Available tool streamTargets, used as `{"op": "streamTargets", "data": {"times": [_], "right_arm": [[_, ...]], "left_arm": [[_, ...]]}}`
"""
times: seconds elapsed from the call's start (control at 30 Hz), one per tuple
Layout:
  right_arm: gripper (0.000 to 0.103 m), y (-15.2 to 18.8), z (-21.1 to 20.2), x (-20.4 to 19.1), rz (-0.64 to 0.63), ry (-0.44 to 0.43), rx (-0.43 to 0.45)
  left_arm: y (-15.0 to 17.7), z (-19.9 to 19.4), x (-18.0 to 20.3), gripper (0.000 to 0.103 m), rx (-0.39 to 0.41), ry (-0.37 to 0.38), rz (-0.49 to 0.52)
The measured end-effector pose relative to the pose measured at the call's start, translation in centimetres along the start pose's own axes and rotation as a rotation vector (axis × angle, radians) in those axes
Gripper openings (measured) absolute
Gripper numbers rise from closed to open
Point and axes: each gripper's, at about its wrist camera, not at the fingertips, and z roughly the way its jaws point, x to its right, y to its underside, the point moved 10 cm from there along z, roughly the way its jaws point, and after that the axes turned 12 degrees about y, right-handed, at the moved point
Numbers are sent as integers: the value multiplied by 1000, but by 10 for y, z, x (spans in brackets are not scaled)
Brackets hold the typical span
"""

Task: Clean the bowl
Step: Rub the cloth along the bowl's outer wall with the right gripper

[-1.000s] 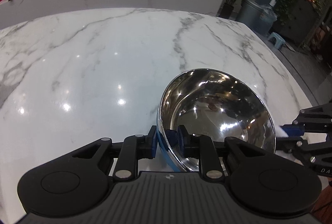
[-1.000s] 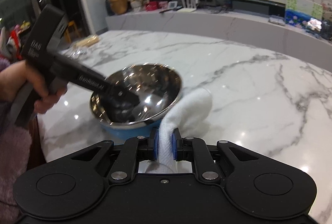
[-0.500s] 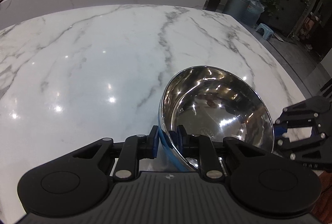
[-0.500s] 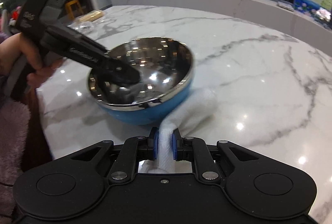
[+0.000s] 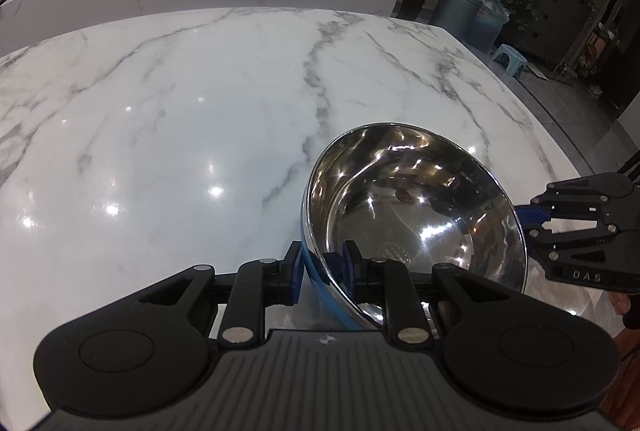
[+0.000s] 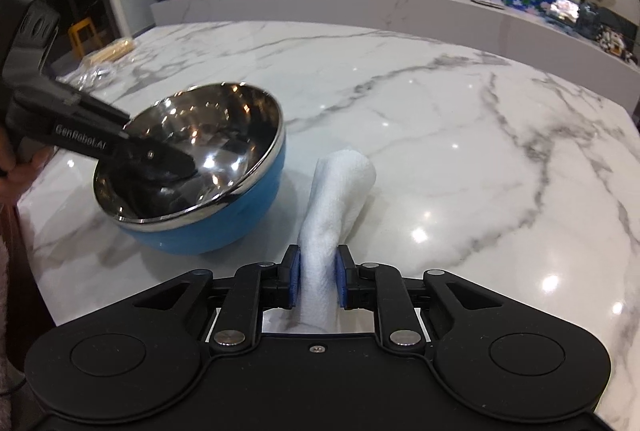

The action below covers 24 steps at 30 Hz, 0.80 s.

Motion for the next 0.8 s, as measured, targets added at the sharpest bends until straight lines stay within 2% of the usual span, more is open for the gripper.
{"op": "streamTargets", "data": {"times": [0.03,0.23,0.3,0.33,0.37,0.5,0.63,0.8], "right_arm": [[31,-1,1,1,11,10,5],[33,-6,-1,0,47,20,38],[25,-7,0,1,71,16,41],[16,-8,2,1,82,14,40],[11,-9,3,2,92,11,36],[10,-12,2,9,152,6,38],[10,-24,-14,25,288,-90,107],[10,-32,-32,25,278,-181,175]], "left_arm": [[0,0,0,20,0,0,0],[2,0,1,21,-1,-3,3],[2,0,2,21,-1,-5,4],[2,-1,2,21,-1,-5,3],[2,-1,2,20,1,-4,1],[1,0,2,17,10,-6,3],[-2,0,1,16,22,-9,2],[-3,2,1,16,29,-13,4]]}}
